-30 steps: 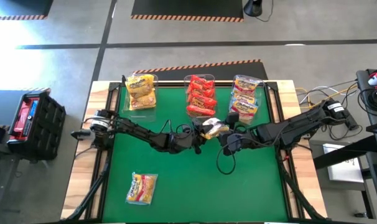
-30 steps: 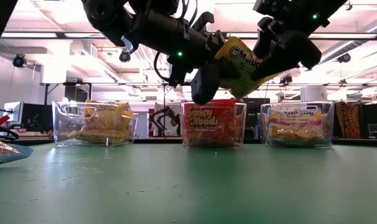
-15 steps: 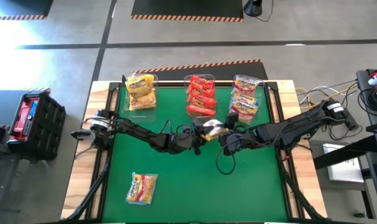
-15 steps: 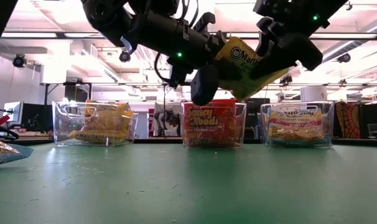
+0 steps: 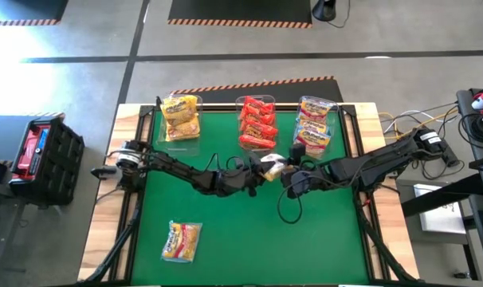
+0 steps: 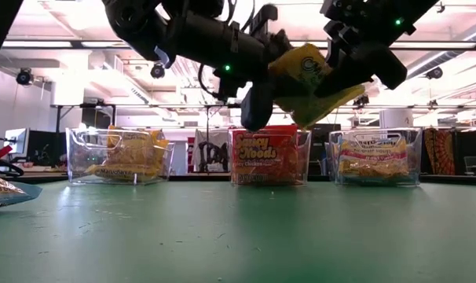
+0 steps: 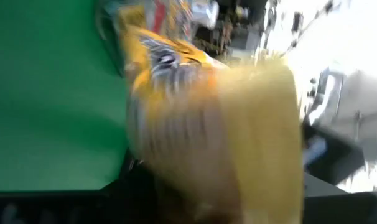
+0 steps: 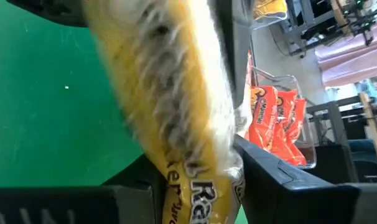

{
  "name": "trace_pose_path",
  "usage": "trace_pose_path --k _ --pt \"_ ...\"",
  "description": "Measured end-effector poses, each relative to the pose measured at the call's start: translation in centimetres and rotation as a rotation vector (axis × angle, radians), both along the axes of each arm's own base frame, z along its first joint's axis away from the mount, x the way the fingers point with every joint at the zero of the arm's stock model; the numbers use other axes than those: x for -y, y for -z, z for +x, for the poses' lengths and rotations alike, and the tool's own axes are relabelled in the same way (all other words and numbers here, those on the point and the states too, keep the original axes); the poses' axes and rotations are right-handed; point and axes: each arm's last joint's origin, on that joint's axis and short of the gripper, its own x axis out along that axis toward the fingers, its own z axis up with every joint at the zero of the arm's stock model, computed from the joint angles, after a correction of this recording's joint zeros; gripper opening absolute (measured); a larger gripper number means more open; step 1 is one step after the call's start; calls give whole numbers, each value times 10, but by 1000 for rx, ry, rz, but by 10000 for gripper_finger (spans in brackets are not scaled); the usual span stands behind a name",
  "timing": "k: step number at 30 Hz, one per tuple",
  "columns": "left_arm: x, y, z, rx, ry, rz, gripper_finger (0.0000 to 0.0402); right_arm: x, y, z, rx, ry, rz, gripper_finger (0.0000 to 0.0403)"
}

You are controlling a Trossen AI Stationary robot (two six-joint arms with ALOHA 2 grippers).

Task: Sort Maruchan noodles
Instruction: Put the yellow noodle pack into the left transparent bin

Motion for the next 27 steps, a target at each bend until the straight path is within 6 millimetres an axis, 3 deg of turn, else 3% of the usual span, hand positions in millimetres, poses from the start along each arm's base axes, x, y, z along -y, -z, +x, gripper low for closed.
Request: trace_pose_path --k 11,19,27 --pt "-4 -4 2 -4 70 82 203 0 0 0 -15 -21 -10 106" --pt "-1 -3 1 -21 225 135 213 1 -2 -7 -47 -36 -1 111" --pt "0 3 -3 -36 266 135 213 4 -2 -18 -111 -14 -9 107"
